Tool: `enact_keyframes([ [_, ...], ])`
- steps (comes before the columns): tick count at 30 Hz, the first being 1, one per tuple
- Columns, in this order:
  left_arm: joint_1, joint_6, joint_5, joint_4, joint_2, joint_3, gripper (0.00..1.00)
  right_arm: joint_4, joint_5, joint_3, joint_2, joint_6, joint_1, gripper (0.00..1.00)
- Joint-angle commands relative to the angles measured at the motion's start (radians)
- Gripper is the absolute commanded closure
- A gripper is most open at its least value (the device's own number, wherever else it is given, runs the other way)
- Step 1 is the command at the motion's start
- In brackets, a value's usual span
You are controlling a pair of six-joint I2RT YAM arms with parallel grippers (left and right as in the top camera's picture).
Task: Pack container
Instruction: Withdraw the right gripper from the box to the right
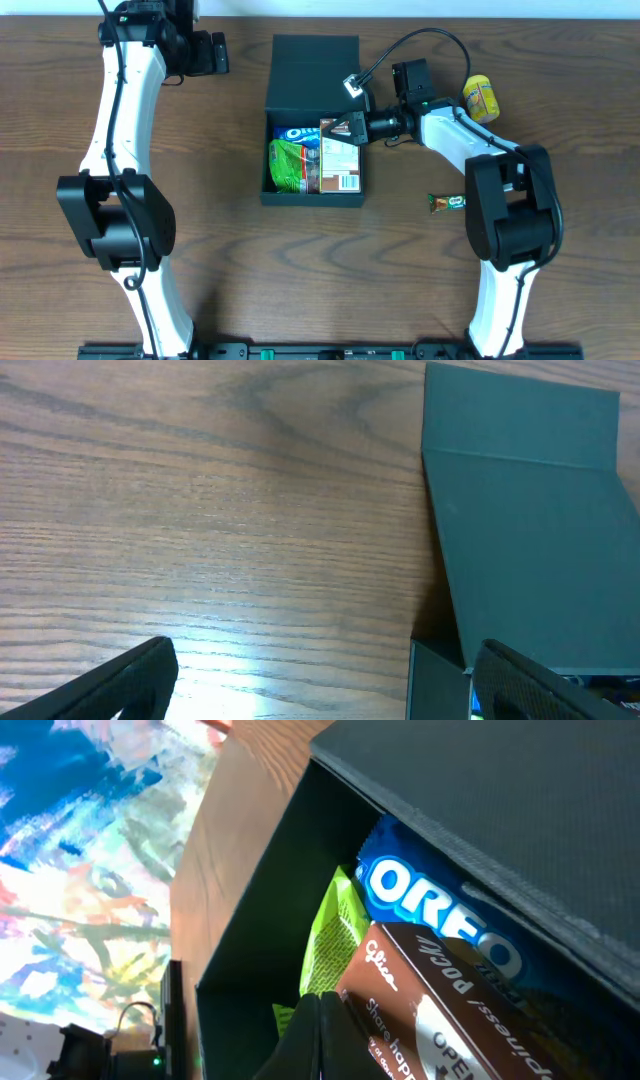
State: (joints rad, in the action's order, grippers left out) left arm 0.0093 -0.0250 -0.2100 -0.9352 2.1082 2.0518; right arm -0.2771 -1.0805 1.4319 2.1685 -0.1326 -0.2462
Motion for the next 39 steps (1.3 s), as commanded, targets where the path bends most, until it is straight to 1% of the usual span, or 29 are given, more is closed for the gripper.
enact_keyframes([
  [1, 0.003, 0.011, 0.0, -0.002, -0.002, -0.009, 0.05, -0.008, 0.18, -0.016, 0.065, -0.042, -0.003, 0.99],
  [7, 0.003, 0.011, 0.0, -0.002, -0.003, -0.009, 0.05, -0.043, 0.257, -0.016, 0.072, -0.077, -0.003, 0.99],
  [11, 0.003, 0.011, 0.0, -0.003, -0.003, -0.009, 0.05, -0.045, 0.256, -0.014, 0.072, -0.077, -0.002, 0.99],
  [16, 0.003, 0.011, 0.0, -0.003, -0.003, -0.009, 0.05, -0.042, 0.191, 0.002, 0.066, -0.076, 0.006, 0.99],
  [22, 0.003, 0.011, 0.0, -0.003, -0.003, -0.009, 0.05, -0.024, 0.078, 0.072, 0.026, -0.069, 0.041, 0.99],
  [31, 0.003, 0.011, 0.0, -0.003, -0.003, -0.009, 0.05, 0.028, 0.077, 0.099, -0.087, -0.068, 0.093, 0.99],
  [39, 0.003, 0.011, 0.003, -0.003, -0.003, -0.009, 0.05, 0.025, 0.078, 0.099, -0.102, -0.073, 0.198, 0.99],
])
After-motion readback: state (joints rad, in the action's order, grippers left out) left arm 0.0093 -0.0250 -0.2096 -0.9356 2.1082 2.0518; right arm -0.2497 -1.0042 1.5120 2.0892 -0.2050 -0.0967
